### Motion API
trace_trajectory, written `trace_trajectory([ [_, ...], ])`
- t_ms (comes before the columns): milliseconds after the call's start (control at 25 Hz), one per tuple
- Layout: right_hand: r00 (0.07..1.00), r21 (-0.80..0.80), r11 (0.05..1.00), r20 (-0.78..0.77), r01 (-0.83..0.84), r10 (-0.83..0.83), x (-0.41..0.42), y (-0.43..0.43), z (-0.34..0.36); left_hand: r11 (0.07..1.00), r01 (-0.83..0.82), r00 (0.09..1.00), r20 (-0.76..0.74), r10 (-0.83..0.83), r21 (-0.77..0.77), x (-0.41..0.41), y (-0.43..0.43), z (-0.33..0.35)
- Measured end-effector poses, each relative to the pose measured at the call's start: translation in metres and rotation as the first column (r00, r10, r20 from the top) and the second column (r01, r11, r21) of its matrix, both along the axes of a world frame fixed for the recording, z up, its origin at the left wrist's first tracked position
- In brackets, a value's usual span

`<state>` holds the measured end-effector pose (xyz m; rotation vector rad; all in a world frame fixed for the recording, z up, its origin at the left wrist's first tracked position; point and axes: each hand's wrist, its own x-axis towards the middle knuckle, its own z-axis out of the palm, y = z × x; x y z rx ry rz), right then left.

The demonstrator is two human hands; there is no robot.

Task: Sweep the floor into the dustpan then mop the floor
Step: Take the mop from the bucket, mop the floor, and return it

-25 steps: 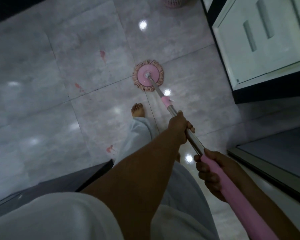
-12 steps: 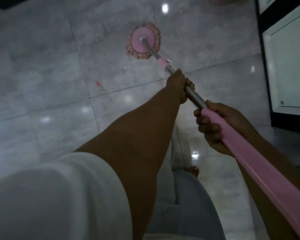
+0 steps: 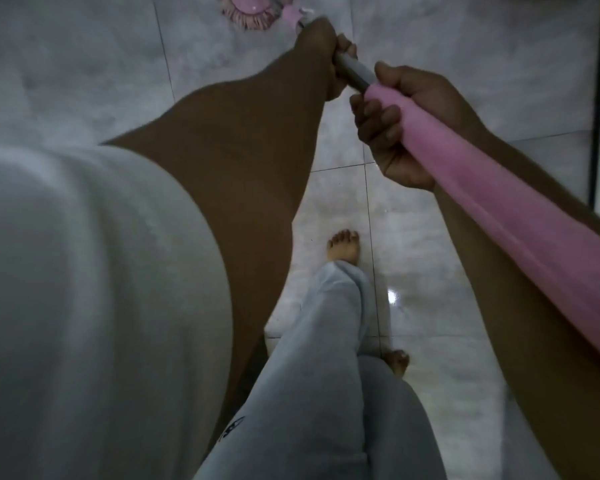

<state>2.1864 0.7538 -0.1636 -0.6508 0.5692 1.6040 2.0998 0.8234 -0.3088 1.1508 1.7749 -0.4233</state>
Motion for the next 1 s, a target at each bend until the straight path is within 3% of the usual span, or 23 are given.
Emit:
trace_trajectory([
  [80, 0.999, 0.007, 1.0, -0.029, 0.019, -0.019, -0.006, 0.0, 0.0, 0.965, 0.257, 0.959, -0.108, -0.261, -0.048, -0.066, -0.041, -0.025],
  [120, 0.999, 0.015, 1.0, -0.041, 0.025, -0.024, -0.009, -0.003, 0.0, 0.965, 0.256, 0.953, -0.152, -0.26, -0.046, -0.087, -0.044, -0.032],
  [280, 0.999, 0.013, 1.0, -0.045, 0.02, -0.02, -0.033, -0.037, 0.009, 0.922, 0.385, 0.92, -0.071, -0.387, -0.041, -0.105, -0.047, -0.017],
  [400, 0.998, 0.012, 1.0, -0.06, 0.01, -0.009, -0.068, -0.081, 0.022, 0.958, 0.273, 0.959, 0.051, -0.278, 0.089, -0.119, -0.074, -0.013],
  [440, 0.998, 0.001, 1.0, -0.058, 0.004, -0.004, -0.083, -0.097, 0.027, 0.987, 0.113, 0.979, 0.155, -0.13, 0.118, -0.106, -0.071, -0.001],
  [480, 0.999, -0.014, 1.0, -0.053, 0.002, -0.003, -0.098, -0.115, 0.032, 0.98, -0.185, 0.953, 0.232, 0.196, -0.066, -0.085, -0.065, 0.017],
  [520, 0.999, -0.028, 1.0, -0.049, -0.001, -0.001, -0.114, -0.134, 0.037, 0.853, -0.347, 0.868, 0.212, 0.449, -0.39, -0.059, -0.064, 0.048],
  [560, 0.999, -0.035, 0.999, -0.052, -0.003, 0.001, -0.13, -0.152, 0.042, 0.88, -0.258, 0.852, 0.336, 0.401, -0.398, -0.047, -0.066, 0.082],
  [640, 0.998, -0.052, 0.999, -0.061, -0.003, -0.001, -0.165, -0.191, 0.053, 0.871, -0.306, 0.79, 0.407, 0.458, -0.385, -0.07, -0.102, 0.102],
  [800, 0.996, -0.098, 0.995, -0.09, 0.006, -0.015, -0.224, -0.267, 0.075, 0.862, -0.288, 0.827, 0.346, 0.443, -0.417, -0.13, -0.178, 0.119],
  [1000, 0.996, -0.219, 0.975, -0.088, -0.025, 0.006, -0.275, -0.33, 0.101, 0.826, -0.329, 0.81, 0.312, 0.496, -0.458, -0.184, -0.244, 0.132],
])
